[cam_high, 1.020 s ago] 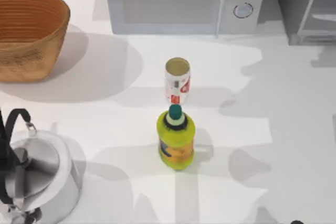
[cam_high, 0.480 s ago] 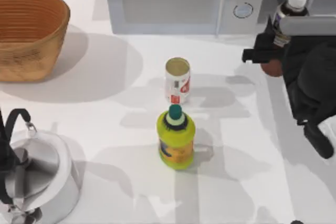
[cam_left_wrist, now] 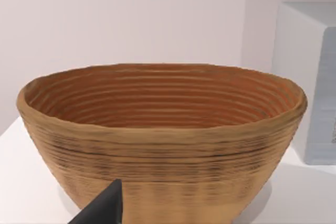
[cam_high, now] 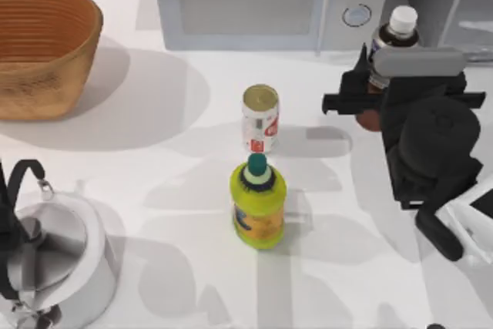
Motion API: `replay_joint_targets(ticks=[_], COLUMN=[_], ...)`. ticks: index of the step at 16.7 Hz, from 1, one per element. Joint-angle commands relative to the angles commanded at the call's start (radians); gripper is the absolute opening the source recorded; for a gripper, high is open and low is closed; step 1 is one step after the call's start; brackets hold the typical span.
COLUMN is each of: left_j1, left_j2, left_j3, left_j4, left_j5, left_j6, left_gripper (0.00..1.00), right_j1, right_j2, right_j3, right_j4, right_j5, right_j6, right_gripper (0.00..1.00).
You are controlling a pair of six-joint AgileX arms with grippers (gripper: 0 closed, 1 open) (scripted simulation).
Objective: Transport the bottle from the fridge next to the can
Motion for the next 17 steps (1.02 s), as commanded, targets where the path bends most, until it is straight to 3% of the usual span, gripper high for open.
replay_joint_targets(ticks=[6, 17], left_j1=[0.0, 0.0], left_j2=[0.0, 0.0], left_j3=[0.0, 0.0], left_j4=[0.0, 0.0], left_j5=[0.0, 0.0], left_j6=[0.0, 0.0], left_gripper=[1.0, 1.0], right_j1=[0.0, 0.0], right_j2=[0.0, 0.0], right_j3=[0.0, 0.0], right_j4=[0.0, 0.0], right_j5=[0.0, 0.0], right_j6=[0.0, 0.0], right_gripper=[0.0, 0.83])
